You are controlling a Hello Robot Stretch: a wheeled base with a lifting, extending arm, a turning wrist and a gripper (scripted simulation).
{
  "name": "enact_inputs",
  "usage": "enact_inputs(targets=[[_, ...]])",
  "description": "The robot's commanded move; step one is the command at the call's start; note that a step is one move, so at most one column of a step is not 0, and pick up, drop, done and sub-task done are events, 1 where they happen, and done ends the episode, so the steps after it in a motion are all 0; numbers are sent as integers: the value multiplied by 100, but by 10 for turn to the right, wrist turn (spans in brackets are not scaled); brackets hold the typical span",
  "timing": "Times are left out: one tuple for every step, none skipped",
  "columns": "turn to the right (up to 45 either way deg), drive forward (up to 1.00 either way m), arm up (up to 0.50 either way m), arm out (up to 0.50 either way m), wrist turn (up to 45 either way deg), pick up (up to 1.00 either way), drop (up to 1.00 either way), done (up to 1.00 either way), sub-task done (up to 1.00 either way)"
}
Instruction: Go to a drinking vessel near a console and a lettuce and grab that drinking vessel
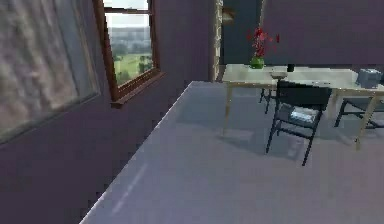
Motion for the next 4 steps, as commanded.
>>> enact_inputs(targets=[[0, 100, 0, 0, 0, 0, 0, 0, 0], [0, 100, 0, 0, 0, 0, 0, 0, 0], [0, 20, 0, 0, 0, 0, 0, 0, 0], [120, 0, 0, 0, 0, 0, 0, 0, 0]])
